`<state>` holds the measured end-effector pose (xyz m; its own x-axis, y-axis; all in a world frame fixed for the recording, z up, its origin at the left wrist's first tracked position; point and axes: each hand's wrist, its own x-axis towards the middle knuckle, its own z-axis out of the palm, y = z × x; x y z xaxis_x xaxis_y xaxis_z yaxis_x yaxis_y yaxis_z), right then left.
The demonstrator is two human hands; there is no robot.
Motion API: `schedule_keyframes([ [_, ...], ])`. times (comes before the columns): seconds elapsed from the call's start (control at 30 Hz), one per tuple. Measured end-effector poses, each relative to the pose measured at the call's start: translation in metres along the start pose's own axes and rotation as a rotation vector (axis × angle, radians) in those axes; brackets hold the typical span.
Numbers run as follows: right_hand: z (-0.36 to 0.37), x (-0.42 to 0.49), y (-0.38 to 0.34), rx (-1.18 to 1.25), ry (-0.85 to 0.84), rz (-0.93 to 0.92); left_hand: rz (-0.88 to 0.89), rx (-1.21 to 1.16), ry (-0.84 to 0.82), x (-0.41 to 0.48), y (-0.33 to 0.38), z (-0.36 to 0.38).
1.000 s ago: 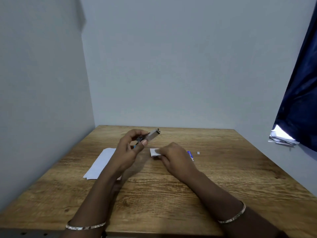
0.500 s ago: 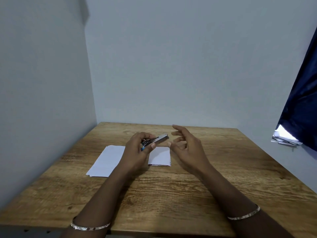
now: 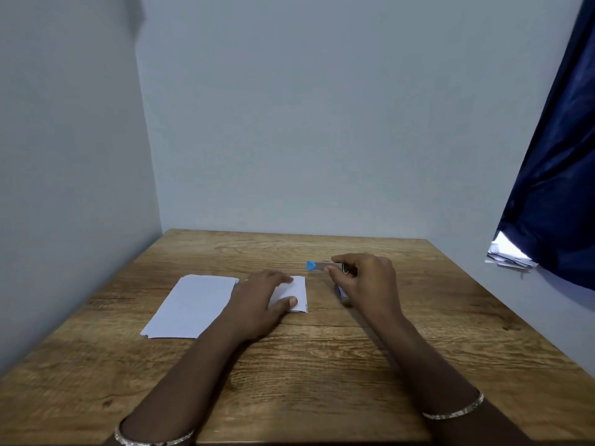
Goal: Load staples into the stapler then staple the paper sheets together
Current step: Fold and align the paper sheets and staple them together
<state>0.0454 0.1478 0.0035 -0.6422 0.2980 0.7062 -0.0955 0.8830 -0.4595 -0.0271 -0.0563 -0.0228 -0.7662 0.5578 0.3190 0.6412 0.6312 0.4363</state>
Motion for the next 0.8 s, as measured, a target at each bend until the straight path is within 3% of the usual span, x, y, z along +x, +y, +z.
schedule_keyframes([
  [0.1,0.000,-0.007,-0.003,-0.087,0.017,-0.041,-0.031,0.079,-0.065,-0.001,-0.002,0.000],
  [0.53,0.021,-0.026,-0.024,-0.673,-0.264,-0.326,-0.062,0.087,-0.069,-0.001,-0.006,-0.001],
  [0.8,0.022,-0.029,-0.027,-0.672,-0.342,-0.304,-0.052,0.071,-0.069,-0.002,-0.009,0.000],
])
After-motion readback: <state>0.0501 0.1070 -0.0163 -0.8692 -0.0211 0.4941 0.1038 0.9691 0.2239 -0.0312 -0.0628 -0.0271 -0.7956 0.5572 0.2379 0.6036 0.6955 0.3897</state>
